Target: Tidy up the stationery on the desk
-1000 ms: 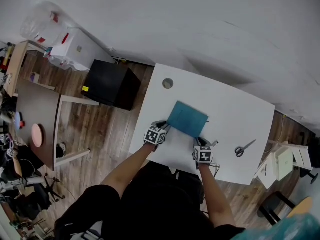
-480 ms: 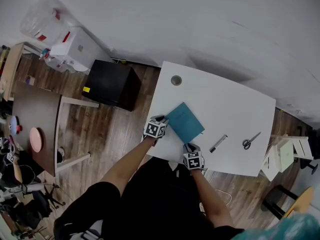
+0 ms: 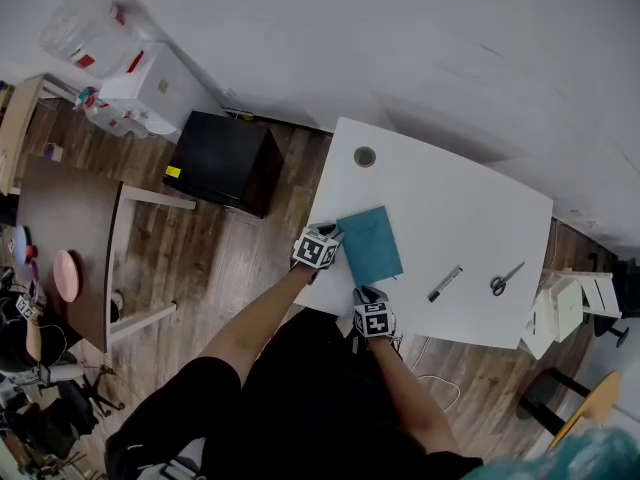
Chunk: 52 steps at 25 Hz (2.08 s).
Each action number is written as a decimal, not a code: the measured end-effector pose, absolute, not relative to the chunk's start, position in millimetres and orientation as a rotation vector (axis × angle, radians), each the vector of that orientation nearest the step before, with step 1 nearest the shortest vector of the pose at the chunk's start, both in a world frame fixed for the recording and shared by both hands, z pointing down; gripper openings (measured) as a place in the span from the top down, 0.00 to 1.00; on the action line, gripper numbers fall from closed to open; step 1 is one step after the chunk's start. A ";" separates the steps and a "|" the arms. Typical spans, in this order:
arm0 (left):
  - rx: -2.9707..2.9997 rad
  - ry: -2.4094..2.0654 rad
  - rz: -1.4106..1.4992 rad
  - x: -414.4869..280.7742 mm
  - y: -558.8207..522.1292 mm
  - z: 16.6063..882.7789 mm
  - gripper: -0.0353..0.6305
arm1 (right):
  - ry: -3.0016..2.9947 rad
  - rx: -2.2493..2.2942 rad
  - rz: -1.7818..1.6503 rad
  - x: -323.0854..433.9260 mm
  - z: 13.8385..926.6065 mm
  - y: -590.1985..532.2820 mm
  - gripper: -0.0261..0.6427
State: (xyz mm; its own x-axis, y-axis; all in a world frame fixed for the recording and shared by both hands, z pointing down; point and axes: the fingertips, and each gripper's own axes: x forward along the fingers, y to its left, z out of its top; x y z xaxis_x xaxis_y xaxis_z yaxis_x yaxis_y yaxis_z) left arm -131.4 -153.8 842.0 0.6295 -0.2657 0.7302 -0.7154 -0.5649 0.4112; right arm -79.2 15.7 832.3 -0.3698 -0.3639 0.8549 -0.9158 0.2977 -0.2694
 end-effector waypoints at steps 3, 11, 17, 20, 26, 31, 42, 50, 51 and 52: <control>2.119 -0.759 0.784 -138.8 -144.9 835.6 0.77 | -1.888 1.150 1.048 -81.8 828.6 13.4 0.84; 2.094 -0.676 0.780 -125.0 -75.9 827.7 0.77 | -1.946 1.254 0.930 -12.2 802.1 -36.3 0.84; 2.045 -0.702 0.793 -105.0 -48.7 830.9 0.77 | -1.871 1.222 0.974 38.9 818.8 -63.4 0.84; 2.022 -0.737 0.789 -96.7 -49.7 831.5 0.77 | -1.880 1.191 0.996 44.9 823.4 -65.0 0.84; 2.001 -0.745 0.892 -89.8 -44.7 830.8 0.77 | -1.927 1.196 1.039 41.3 826.2 -60.9 0.84; 1.964 -0.771 0.889 -96.7 -39.4 829.2 0.77 | -1.938 1.204 1.052 33.6 826.1 -48.5 0.84; 1.970 -0.783 0.887 -139.3 -65.1 829.1 0.77 | -1.921 1.182 1.150 -26.0 829.8 -9.7 0.84; 1.999 -0.702 0.916 -158.1 -78.3 829.7 0.77 | -1.900 1.234 1.154 -48.7 828.1 -17.4 0.84; 2.009 -0.698 0.922 -158.6 -78.3 829.6 0.77 | -1.897 1.243 1.150 -49.1 828.1 -18.0 0.84; 2.019 -0.699 0.925 -159.1 -78.3 829.7 0.77 | -1.894 1.251 1.145 -49.4 828.0 -18.7 0.84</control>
State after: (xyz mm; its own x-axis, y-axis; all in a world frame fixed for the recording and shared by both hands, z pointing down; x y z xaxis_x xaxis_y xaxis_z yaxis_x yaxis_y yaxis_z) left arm -159.1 -78.3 829.7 0.5819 -0.1505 0.7992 -0.7277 -0.5352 0.4290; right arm -49.4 -18.7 828.0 -0.3838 -0.4152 0.8248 -0.9233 0.1876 -0.3352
